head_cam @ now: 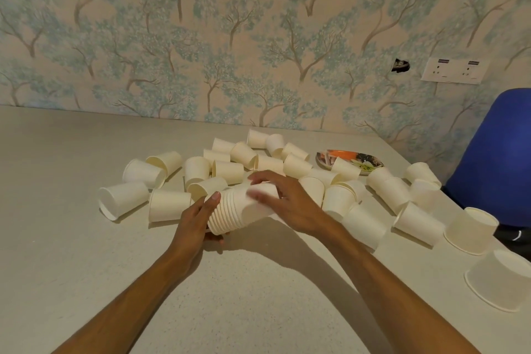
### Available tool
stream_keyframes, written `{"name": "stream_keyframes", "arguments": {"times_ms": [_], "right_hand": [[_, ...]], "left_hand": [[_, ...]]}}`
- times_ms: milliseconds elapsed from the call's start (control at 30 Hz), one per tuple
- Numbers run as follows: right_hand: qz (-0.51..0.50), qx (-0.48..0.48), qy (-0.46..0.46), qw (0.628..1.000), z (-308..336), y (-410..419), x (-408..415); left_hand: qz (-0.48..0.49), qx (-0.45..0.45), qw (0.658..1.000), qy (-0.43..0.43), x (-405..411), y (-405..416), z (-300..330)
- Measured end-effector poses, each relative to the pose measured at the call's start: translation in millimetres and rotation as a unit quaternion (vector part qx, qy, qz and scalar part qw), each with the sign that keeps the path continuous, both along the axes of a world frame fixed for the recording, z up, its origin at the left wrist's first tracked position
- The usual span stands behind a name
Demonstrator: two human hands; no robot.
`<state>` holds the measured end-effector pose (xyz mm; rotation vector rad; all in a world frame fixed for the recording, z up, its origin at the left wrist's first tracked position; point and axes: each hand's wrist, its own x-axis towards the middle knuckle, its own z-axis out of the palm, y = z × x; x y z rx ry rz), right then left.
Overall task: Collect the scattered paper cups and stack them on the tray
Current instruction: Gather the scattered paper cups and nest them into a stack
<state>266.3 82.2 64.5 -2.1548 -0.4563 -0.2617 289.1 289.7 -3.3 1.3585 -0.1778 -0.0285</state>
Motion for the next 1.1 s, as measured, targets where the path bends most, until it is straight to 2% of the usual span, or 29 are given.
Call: {"name": "stream_keyframes", "arguments": {"times_ms": [67,100,133,167,233,333,433,500,567,633,733,800,933,1000,1100], "right_hand": [[-0.03,0.153,0.024,0.987,-0.7,2.8,9.6],[-0.064,0.208,0.024,0.976,-0.9,1.6,14.5],[-0.091,0.221,0.013,0.971,-2.8,-0.8,19.0],[-0.111,0.174,-0.007,0.978,-5.9,-3.1,22.2],[-0.11,-0.018,-0.027,0.993,-14.7,-4.6,28.7],[-0.054,-0.267,-0.073,0.959,-25.6,2.5,40.3],[-0.029,-0.399,-0.126,0.908,-33.7,11.0,52.5],[-0.036,-0.411,-0.132,0.901,-37.2,11.0,57.0],[-0.039,-0.376,-0.133,0.916,-39.0,7.6,57.8],[-0.043,-0.297,-0.11,0.948,-37.8,1.9,54.4],[-0.061,-0.081,-0.025,0.995,-26.4,-11.4,43.9],[-0.073,0.053,-0.006,0.996,-15.4,-22.2,38.4],[-0.081,0.219,-0.011,0.972,6.4,-36.7,33.3],[-0.074,0.244,-0.008,0.967,15.6,-34.2,31.2],[-0.054,0.187,-0.02,0.981,19.2,-17.2,27.7]], "left_hand": [[0.036,-0.005,0.999,0.018,3.9,3.0,0.5],[0.056,-0.011,0.998,0.028,6.3,5.7,0.7],[0.071,-0.017,0.997,0.036,8.8,8.7,0.1],[0.081,-0.024,0.996,0.04,10.6,11.2,-0.6],[0.091,-0.038,0.994,0.051,12.5,14.6,-2.1],[0.099,-0.048,0.991,0.071,14.1,16.2,-3.3],[0.095,-0.051,0.992,0.07,14.1,16.0,-3.9],[0.096,-0.055,0.992,0.067,14.6,16.7,-4.9],[0.097,-0.056,0.992,0.064,15.9,16.9,-5.7],[0.098,-0.058,0.991,0.064,17.0,17.1,-5.3],[0.102,-0.069,0.99,0.075,19.9,18.7,-4.4],[0.104,-0.073,0.988,0.082,21.5,19.1,-4.4],[0.108,-0.063,0.989,0.084,22.5,17.3,-5.1],[0.107,-0.051,0.99,0.081,21.9,16.2,-5.2],[0.111,-0.02,0.991,0.074,19.9,12.3,-4.5]]}}
